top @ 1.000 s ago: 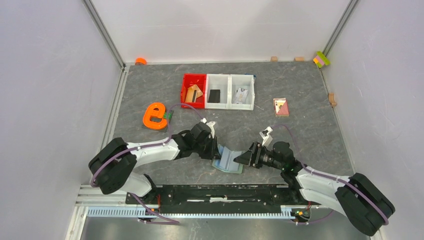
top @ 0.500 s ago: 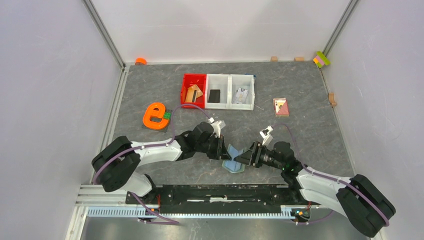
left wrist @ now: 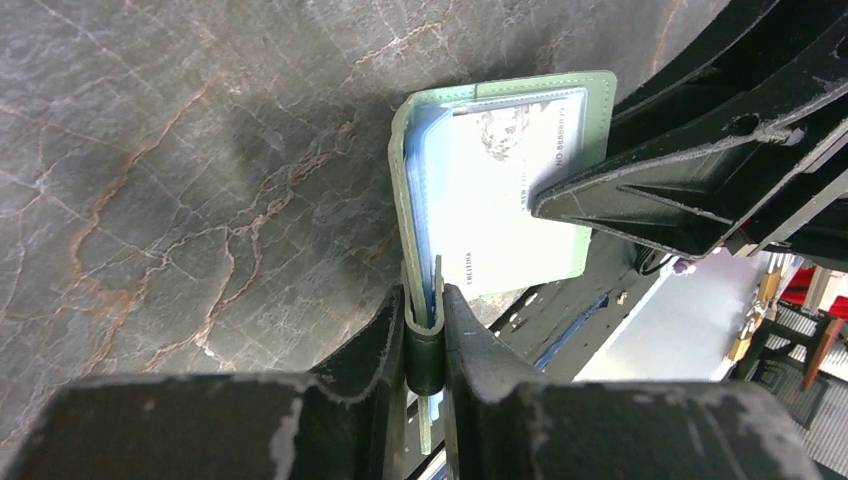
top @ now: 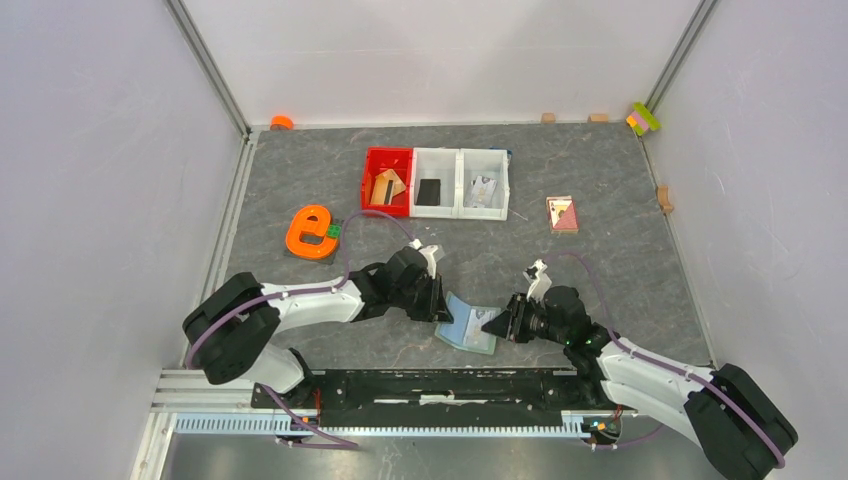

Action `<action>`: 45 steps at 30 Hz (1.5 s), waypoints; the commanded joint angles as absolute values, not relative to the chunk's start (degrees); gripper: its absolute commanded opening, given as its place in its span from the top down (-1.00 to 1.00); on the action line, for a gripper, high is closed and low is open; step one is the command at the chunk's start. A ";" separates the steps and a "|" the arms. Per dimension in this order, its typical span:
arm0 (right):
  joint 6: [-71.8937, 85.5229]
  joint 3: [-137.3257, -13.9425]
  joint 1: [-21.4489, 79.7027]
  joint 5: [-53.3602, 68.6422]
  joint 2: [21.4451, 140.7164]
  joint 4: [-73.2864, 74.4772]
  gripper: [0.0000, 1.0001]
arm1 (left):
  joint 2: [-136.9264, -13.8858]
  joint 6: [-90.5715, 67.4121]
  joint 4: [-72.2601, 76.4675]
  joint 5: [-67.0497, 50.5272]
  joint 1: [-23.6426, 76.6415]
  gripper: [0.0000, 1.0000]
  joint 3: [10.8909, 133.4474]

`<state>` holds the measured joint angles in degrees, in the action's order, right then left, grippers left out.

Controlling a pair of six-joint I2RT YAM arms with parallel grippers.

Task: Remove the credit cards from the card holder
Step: Remove the credit card from the card holder.

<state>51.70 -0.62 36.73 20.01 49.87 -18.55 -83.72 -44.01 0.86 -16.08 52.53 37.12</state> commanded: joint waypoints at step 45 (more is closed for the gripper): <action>69.45 -0.28 36.74 32.21 49.04 -39.81 1.00 | -68.99 -44.75 7.26 -24.46 50.61 0.31 33.65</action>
